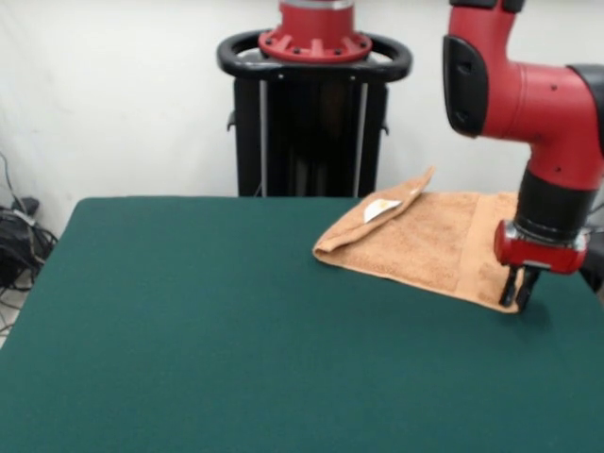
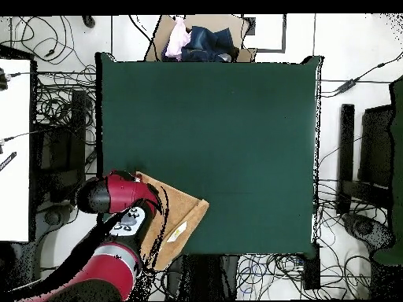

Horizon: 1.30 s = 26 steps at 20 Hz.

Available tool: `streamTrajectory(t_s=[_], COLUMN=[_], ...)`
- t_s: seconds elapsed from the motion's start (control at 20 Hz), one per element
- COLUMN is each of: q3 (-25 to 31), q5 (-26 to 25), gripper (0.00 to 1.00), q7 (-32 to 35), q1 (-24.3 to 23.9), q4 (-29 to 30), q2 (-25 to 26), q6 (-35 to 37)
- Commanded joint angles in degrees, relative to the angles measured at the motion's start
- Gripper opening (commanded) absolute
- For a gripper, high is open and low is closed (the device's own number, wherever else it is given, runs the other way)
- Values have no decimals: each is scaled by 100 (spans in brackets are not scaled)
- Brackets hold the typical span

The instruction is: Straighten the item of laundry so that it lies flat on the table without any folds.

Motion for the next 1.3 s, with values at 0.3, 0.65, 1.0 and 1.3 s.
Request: streamTrajectory(t_s=[0.3,0.65,1.0,1.3], q3=[980,1189,1062,978], q5=[145,65,102,162], gripper=[0,0,0,0], q7=[816,697,692,674], q1=[-421,-684,-670,-659], q4=[-1760,-1853,-2260,-2594], q2=[1376,1337,1430,1463], q6=[-864,-425,68,821])
